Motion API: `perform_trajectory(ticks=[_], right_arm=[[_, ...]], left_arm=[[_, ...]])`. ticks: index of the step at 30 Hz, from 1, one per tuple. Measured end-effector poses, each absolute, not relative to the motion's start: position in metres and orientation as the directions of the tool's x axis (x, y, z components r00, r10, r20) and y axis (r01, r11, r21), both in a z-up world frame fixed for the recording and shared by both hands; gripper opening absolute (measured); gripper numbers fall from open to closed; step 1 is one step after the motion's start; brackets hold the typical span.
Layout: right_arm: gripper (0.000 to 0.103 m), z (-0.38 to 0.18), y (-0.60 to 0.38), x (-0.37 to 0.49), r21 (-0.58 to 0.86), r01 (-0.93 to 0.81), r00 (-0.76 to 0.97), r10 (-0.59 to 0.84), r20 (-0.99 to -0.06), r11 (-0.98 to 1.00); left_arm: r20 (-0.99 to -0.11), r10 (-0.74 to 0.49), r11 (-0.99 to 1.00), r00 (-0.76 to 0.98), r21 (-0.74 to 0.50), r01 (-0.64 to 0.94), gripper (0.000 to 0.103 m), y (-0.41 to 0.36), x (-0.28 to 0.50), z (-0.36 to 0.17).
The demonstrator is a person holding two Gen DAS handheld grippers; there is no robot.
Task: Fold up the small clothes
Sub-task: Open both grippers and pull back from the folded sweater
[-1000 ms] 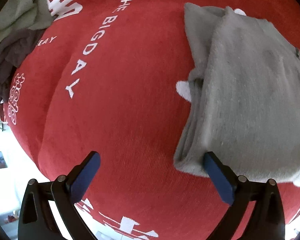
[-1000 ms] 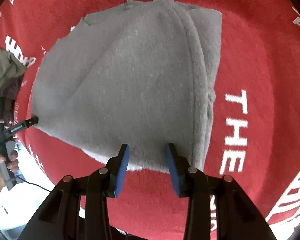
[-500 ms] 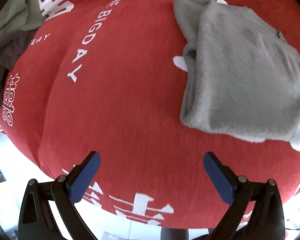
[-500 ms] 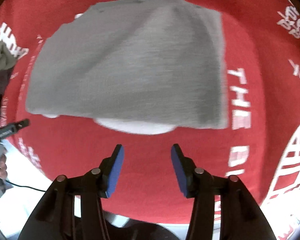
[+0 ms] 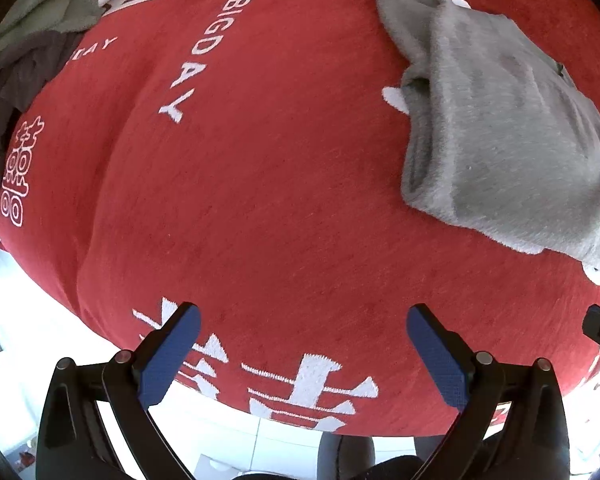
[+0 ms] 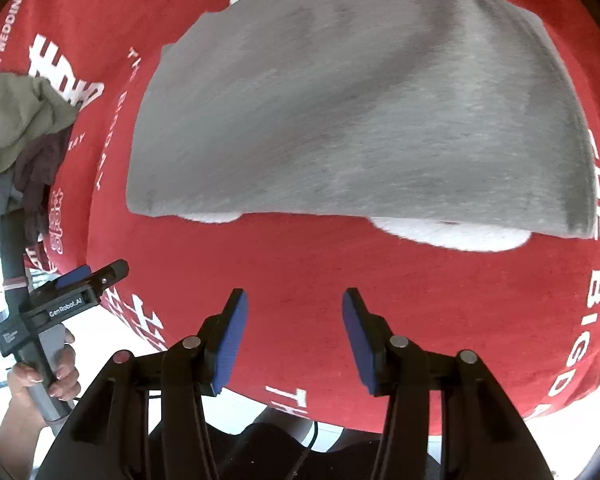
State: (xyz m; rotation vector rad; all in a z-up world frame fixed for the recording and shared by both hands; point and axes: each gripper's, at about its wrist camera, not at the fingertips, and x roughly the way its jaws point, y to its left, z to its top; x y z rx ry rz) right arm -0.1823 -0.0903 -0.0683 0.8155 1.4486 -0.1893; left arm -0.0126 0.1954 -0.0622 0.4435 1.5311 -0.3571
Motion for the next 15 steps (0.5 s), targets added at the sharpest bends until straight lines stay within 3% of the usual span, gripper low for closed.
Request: perform_trajectory(ticks=[10,15], right_arm=[[0.053,-0.074,-0.08,-0.171,0.422,0.575,0.17,0.402,-0.9,0.701],[0.054,-0.077,-0.074,-0.167,0.435,0.567,0.167,0.42,-0.892,0.699]], left_arm=[[-1.0,0.014,0.887,-0.007,0.009,0.461,0.103,0.208,-0.002,-0.071],[-0.99,-0.105,0.9,-0.092,-0.134,0.415,0.103,0.207,-0.006,-0.076]])
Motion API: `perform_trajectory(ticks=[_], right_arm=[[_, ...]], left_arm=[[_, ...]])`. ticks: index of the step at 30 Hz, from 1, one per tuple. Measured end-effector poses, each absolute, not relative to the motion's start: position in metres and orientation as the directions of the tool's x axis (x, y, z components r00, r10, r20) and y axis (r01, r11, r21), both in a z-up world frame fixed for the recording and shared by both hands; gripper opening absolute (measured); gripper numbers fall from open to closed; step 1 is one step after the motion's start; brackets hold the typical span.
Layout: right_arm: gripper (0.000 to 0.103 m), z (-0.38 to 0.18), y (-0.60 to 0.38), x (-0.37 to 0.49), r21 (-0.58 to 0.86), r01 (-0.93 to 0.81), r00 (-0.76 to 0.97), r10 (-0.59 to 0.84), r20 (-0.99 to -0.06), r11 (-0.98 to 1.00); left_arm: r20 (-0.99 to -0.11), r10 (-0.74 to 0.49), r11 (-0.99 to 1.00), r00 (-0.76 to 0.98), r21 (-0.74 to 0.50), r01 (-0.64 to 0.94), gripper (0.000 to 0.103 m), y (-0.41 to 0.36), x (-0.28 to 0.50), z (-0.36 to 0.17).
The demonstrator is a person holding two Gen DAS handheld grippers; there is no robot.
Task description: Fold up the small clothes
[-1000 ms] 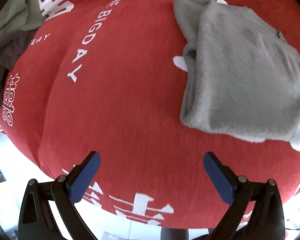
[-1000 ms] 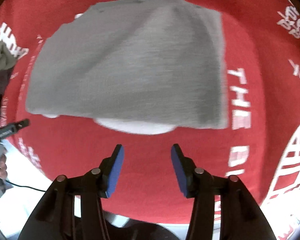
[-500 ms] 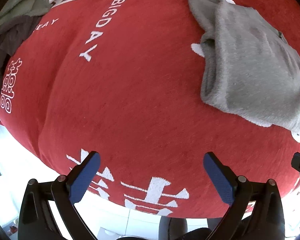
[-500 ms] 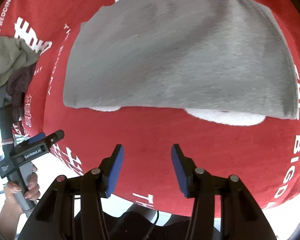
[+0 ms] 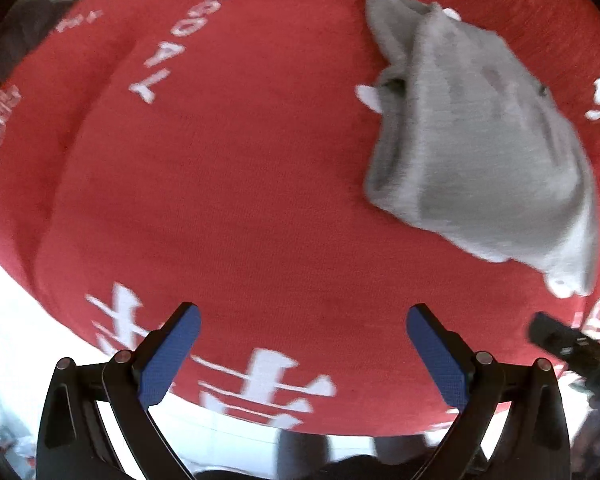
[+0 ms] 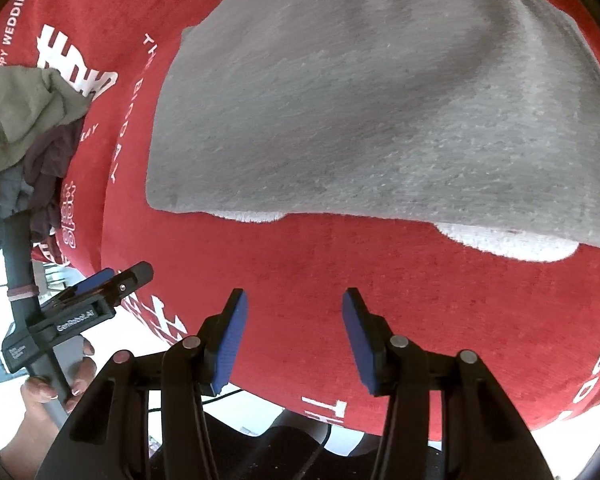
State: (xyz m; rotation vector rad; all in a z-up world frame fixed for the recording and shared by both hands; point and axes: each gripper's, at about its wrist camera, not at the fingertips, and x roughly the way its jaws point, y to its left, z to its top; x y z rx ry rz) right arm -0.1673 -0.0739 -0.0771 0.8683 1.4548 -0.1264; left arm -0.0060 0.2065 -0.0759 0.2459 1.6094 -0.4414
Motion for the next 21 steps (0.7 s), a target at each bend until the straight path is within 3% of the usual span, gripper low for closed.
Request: perform_trajectory(ticks=[9,21], right_arm=[[0.054,-0.082,-0.082,-0.158,0.517,0.577,0.254,0.463,-0.849,0.632],[0.055,-0.122,-0.111,-0.156,0.667,0.669,0.441,0.547,-0.712,0.328]], left_arm=[[-0.975,-0.174,0.902,-0.137,-0.213,0.374,0.103,0.193,0.003,-0.084],[-0.958,-0.248,0.909,-0.147,-0.282,0.307,0.103,0.173,0.001,-0.084]])
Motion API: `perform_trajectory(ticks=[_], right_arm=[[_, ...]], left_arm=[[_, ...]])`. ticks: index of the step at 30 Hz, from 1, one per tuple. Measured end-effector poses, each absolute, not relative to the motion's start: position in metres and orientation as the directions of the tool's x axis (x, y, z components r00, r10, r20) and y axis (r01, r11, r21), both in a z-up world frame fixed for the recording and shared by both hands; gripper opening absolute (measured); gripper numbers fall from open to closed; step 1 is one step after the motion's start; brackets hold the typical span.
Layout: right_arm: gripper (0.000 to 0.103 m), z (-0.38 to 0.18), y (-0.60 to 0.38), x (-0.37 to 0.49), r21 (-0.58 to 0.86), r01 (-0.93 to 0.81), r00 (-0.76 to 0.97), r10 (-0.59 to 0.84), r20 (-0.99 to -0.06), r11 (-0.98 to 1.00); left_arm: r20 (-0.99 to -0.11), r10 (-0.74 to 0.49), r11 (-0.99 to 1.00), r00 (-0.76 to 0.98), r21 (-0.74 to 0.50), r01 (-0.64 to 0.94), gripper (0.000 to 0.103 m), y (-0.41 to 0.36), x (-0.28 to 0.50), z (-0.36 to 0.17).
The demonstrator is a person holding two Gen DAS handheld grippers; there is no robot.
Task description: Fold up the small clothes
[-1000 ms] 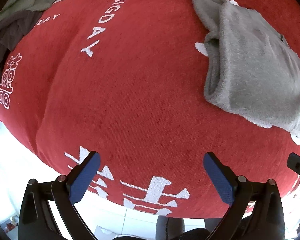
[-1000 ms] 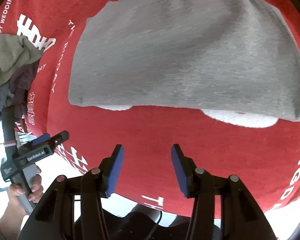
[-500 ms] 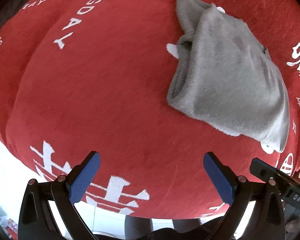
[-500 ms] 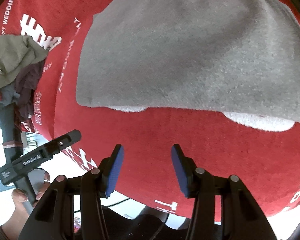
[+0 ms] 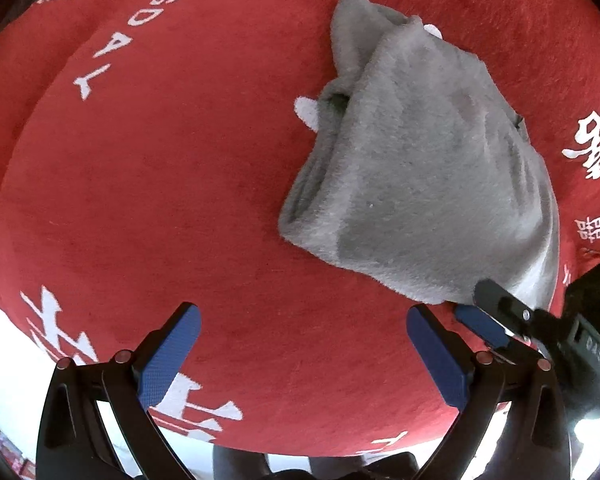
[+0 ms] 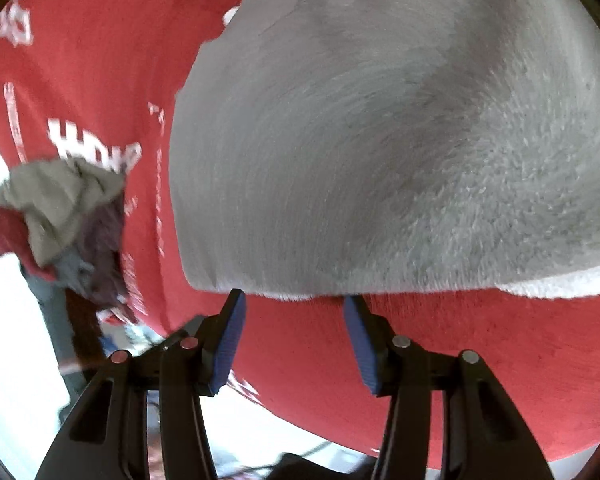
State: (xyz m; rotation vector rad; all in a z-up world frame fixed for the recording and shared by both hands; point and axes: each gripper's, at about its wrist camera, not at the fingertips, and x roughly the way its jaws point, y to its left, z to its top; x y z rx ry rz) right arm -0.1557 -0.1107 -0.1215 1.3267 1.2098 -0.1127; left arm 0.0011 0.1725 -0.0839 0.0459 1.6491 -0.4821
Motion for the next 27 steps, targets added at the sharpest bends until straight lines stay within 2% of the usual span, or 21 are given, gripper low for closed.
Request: perform_trajectory(ticks=[8,17,19,21,26,27], right_arm=[[0.055,-0.144,-0.119,-0.172,0.742,0.667,0.6,0.55,-0.582,0.058],[0.054,-0.151,-0.121,-0.175,0.764,0.644,0.661,0.53,-0.531,-0.039],[0.042,-0.152,-0.122,-0.174,0.759,0.65,0.661,0.526,-0.535,-0.045],[0.019,-0.154,-0.123,-0.174,0.746,0.665,0.652,0.518,-0.554,-0.04],[0.019,-0.158,-0.124,-0.177,0.758,0.648,0.671,0.525,-0.524,-0.073],[0.022,-0.16,-0.124,-0.177,0.756,0.651,0.668,0.53,-0.523,-0.075]], left_arm=[[-0.912,-0.367,0.891,-0.182,-0.401,0.213,0.103,0.156,0.005,-0.096],[-0.926,-0.325,0.9,-0.192,-0.365,0.239,0.103,0.136,0.009,-0.1],[-0.927,-0.319,0.898,-0.199,-0.362,0.249,0.103,0.132,0.008,-0.101],[-0.927,-0.317,0.895,-0.202,-0.362,0.259,0.103,0.126,0.008,-0.102],[-0.924,-0.326,0.892,-0.199,-0.37,0.26,0.103,0.12,0.006,-0.102],[-0.925,-0.326,0.893,-0.197,-0.37,0.258,0.103,0.118,0.006,-0.103]])
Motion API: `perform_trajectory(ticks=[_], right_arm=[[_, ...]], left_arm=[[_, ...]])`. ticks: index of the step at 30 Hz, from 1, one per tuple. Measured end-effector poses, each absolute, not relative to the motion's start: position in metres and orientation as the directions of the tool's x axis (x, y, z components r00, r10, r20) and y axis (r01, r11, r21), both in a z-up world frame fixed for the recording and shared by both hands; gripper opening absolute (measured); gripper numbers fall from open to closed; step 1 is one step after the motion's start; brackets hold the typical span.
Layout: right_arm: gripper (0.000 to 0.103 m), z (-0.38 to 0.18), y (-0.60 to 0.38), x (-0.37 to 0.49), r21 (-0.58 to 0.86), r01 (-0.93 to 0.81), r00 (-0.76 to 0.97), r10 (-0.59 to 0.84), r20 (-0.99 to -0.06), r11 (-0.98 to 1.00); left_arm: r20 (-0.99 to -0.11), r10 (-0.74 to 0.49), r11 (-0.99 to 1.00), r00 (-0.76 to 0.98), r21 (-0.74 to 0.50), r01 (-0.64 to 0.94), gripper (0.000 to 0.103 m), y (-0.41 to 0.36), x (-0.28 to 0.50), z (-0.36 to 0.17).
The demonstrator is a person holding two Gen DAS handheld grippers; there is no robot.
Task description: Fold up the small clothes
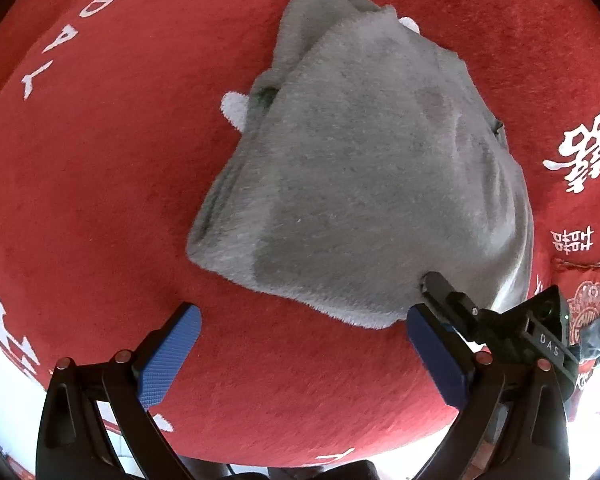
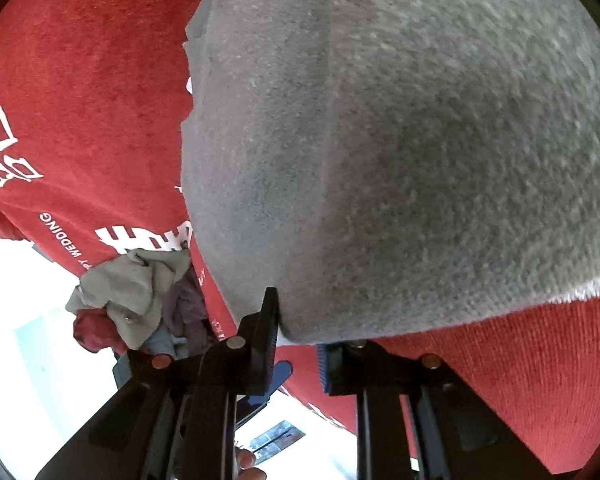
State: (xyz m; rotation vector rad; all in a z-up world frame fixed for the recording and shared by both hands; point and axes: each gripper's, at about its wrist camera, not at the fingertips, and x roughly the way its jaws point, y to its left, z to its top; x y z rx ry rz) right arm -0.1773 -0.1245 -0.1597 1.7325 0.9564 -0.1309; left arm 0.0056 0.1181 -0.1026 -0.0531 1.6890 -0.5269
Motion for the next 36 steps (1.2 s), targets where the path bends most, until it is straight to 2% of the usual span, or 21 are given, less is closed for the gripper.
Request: perform_trajectory(ticks=[8,12,21,28,32,36], right_arm=[[0.023,-0.162,-0.129,-0.166,0.761,0.647,0.644,0.564,-0.516,-0.043],[0.019,-0.155,-0.132,-0.162,0.783,0.621,0.652,0.568,-0.502,-0.02],[0.019,-0.121,-0.148,-0.146,0.846,0.532,0.672,0.586,-0.452,0.042],[0.019,-0.118,-0.144,-0.14,0.833,0.543,0.622,0.616,-0.483,0.106],[0.018,-0.123,-0.136,-0.141,0.823,0.552,0.591,0.634,-0.499,0.133],[0.018,-0.118,-0.13,-0.139,0.827,0.536,0.57,0.65,-0.503,0.17]], left_arm=[[-0.928,-0.324,0.905,-0.183,-0.36,0.226,0.103,0.121,0.008,-0.103],[-0.925,-0.335,0.902,-0.176,-0.369,0.223,0.103,0.125,0.007,-0.102],[-0.85,-0.5,0.849,-0.164,-0.519,0.103,0.103,0.128,0.015,-0.104],[-0.83,-0.545,0.831,-0.118,-0.553,0.05,0.103,0.11,0.027,-0.104],[-0.841,-0.535,0.837,-0.084,-0.541,0.083,0.103,0.088,0.032,-0.098],[-0.856,-0.516,0.836,0.014,-0.501,0.224,0.103,0.059,0.033,-0.072]])
